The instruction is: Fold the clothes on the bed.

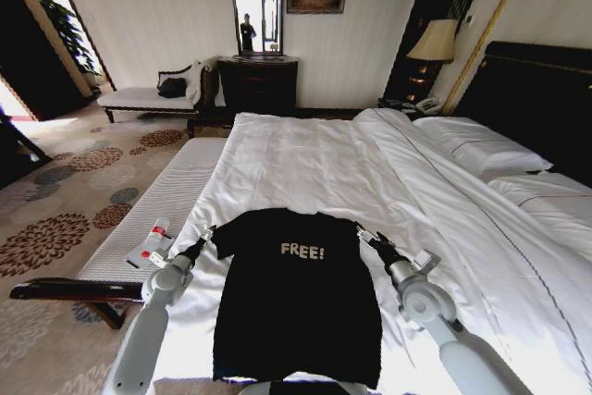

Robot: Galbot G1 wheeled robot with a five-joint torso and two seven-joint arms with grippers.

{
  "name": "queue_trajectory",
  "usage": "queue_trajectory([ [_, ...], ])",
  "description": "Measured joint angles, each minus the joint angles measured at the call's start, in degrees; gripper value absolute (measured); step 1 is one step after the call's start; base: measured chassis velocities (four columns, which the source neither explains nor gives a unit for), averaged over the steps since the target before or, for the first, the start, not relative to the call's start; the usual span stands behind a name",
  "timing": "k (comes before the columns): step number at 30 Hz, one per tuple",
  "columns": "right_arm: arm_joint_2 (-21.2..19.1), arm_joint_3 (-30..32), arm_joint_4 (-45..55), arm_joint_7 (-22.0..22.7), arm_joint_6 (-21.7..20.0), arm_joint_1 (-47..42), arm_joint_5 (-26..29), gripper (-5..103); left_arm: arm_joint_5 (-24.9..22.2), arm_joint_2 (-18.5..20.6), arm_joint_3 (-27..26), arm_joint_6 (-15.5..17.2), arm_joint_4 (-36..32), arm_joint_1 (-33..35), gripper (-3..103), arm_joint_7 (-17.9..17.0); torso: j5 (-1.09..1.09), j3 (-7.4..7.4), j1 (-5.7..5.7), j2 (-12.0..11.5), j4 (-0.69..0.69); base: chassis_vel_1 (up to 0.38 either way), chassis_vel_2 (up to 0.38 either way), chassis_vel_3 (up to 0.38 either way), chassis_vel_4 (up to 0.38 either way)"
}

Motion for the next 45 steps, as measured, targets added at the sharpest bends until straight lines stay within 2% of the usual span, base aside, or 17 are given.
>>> queue_trajectory([
  [5,0.1,-0.2,-0.1,0.1,0.0,0.0,0.2,100,1.1,-1.1,1.0,0.0,0.4,-0.3,103,0.8,0.0,0.0,0.0,0.0,0.0,0.0,0.0,0.0,0.0],
  [8,0.1,-0.2,-0.1,0.3,0.0,0.0,0.4,100,1.4,-1.5,1.0,-0.1,0.6,-0.4,97,1.0,0.0,-0.01,0.0,0.0,0.0,0.0,0.0,0.0,0.0],
  [11,0.1,-0.1,-0.5,0.4,0.0,0.0,0.6,100,2.1,-1.8,0.9,-0.8,0.7,-0.4,82,1.3,-0.01,0.0,0.0,0.0,0.0,0.0,0.0,0.0,0.0],
  [13,0.1,-0.1,-0.5,0.4,0.0,0.0,0.6,100,2.2,-1.8,0.8,-1.0,0.7,-0.4,82,1.5,0.0,-0.01,0.0,0.0,0.0,0.0,0.0,0.0,0.0],
  [16,0.3,-0.1,-0.8,0.5,0.0,0.1,0.6,100,2.7,-1.6,0.8,-1.4,0.7,-0.3,66,1.9,0.0,-0.01,0.0,0.0,0.0,0.0,0.0,0.0,0.0],
  [17,0.3,-0.1,-0.8,0.5,0.0,0.1,0.6,100,2.7,-1.6,0.8,-1.4,0.7,-0.3,66,1.9,0.0,-0.01,0.0,0.0,0.0,0.0,0.0,0.0,0.0],
  [20,0.4,-0.3,-0.9,0.7,0.0,0.1,0.7,100,3.2,-1.5,0.8,-2.4,0.8,-0.2,49,1.9,0.0,0.0,0.0,0.0,0.0,0.0,0.0,0.0,0.0],
  [22,0.4,-0.3,-0.9,0.9,0.0,0.1,0.9,100,3.4,-1.5,0.8,-2.7,0.8,-0.2,49,1.9,0.0,0.0,0.0,0.0,0.0,0.0,0.0,0.0,0.0],
  [25,0.2,-0.3,-1.1,1.4,-0.1,0.1,1.5,100,3.6,-1.2,0.9,-3.0,0.8,-0.1,33,2.1,0.0,0.0,0.0,0.0,0.0,0.0,0.0,0.0,0.0],
  [28,0.2,-0.3,-1.2,1.4,-0.2,0.2,1.6,100,3.7,-1.1,0.9,-3.0,0.8,-0.1,28,2.1,-0.01,0.0,0.0,0.0,0.0,0.0,0.0,0.0,0.0],
  [31,0.2,-0.2,-1.1,1.6,-0.2,0.3,1.9,100,3.7,-0.7,1.0,-3.0,0.8,-0.1,12,2.1,-0.01,0.0,0.0,0.0,0.0,0.0,0.0,0.0,0.0],
  [32,0.2,-0.2,-1.1,1.6,-0.2,0.3,1.9,100,3.7,-0.7,1.0,-3.0,0.8,-0.1,12,2.1,-0.01,0.0,0.0,0.0,0.0,0.0,0.0,0.0,0.0],
  [34,0.2,-0.1,-1.0,1.8,-0.3,0.3,2.6,100,3.8,-0.3,1.3,-3.0,0.8,-0.1,3,2.1,0.0,0.0,0.0,0.0,0.01,0.0,0.0,0.0,0.0],
  [41,0.2,-0.1,-1.2,2.0,-0.3,0.3,2.8,100,4.4,1.5,3.1,-3.5,-0.6,-0.5,0,2.2,-0.01,0.0,0.0,0.0,0.01,0.0,0.0,0.0,0.0],
  [45,0.0,-0.7,-1.8,2.1,-0.3,0.6,2.7,100,5.8,4.7,6.1,-3.9,-4.6,-1.2,0,2.4,-0.01,0.0,0.0,0.0,0.0,0.0,0.0,0.0,0.0],
])
